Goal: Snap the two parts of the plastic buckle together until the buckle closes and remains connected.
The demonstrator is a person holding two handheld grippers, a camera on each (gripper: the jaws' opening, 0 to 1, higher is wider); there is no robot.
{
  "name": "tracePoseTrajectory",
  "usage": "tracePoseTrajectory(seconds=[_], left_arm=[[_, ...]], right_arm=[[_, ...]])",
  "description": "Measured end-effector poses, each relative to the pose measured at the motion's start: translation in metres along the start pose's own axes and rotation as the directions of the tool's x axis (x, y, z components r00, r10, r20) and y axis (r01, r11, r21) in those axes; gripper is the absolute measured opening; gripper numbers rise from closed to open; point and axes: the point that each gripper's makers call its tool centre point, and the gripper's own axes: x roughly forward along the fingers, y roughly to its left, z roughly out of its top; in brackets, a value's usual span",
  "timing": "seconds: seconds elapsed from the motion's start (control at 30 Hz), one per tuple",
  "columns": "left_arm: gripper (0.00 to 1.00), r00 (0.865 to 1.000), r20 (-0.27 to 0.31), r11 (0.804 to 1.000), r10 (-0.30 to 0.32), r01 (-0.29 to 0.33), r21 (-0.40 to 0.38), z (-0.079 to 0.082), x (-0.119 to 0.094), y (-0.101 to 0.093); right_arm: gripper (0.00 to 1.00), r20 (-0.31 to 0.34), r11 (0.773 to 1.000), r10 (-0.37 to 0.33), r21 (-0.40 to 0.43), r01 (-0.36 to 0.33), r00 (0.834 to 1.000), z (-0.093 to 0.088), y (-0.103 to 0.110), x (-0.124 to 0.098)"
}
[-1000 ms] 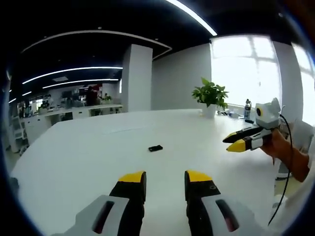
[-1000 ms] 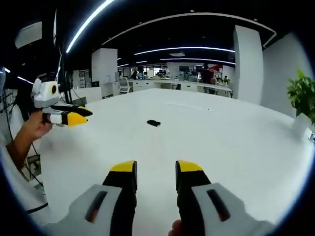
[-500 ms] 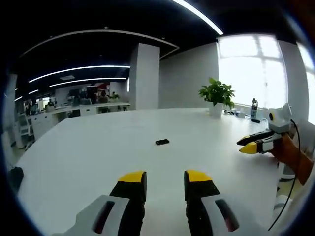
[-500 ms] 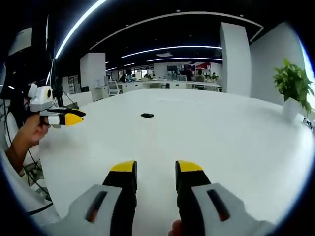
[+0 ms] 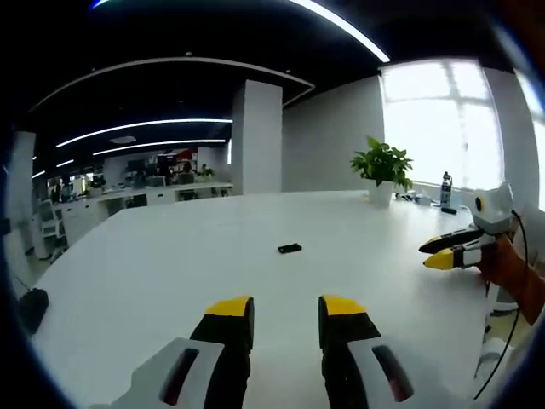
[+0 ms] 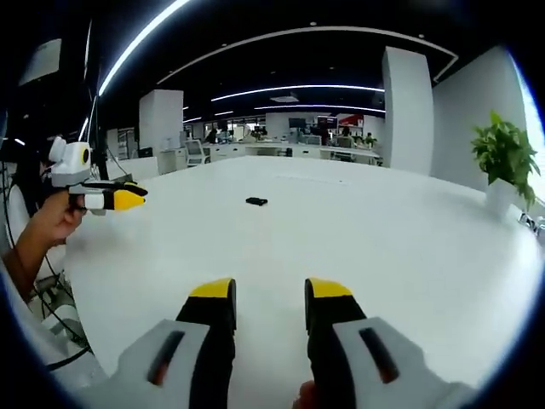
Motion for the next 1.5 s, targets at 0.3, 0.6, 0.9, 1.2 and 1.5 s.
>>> tracePoseTrajectory(seconds=[0.3,0.6,0.9,1.2,1.5], left_arm=[[0.3,1.0,0.016,1.0,0.003,-0.002,-0.019,-0.007,0.002,0.0],[0.3,0.999,0.031,0.999,0.041,-0.04,-0.036,-0.016,0.004,0.007],[0.3,0.992,0.086,0.995,0.091,-0.087,-0.055,-0.009,-0.002,0.017],[0.31,0.992,0.079,0.993,0.094,-0.088,-0.073,-0.011,-0.002,0.018],[0.31,0.993,0.085,0.994,0.079,-0.072,-0.082,-0.01,-0.004,0.016]], right_arm=[[0.32,0.015,1.0,-0.021,0.003,0.021,1.0,0.0,0.002,-0.002],[0.32,0.043,0.998,-0.068,-0.003,0.069,0.997,0.001,-0.007,0.001],[0.34,0.068,0.999,-0.051,-0.003,0.052,0.996,0.002,-0.005,0.0],[0.34,0.073,0.999,-0.031,-0.02,0.033,0.997,0.003,0.0,0.0],[0.34,0.073,0.998,-0.056,-0.033,0.059,0.996,0.005,0.0,0.001]])
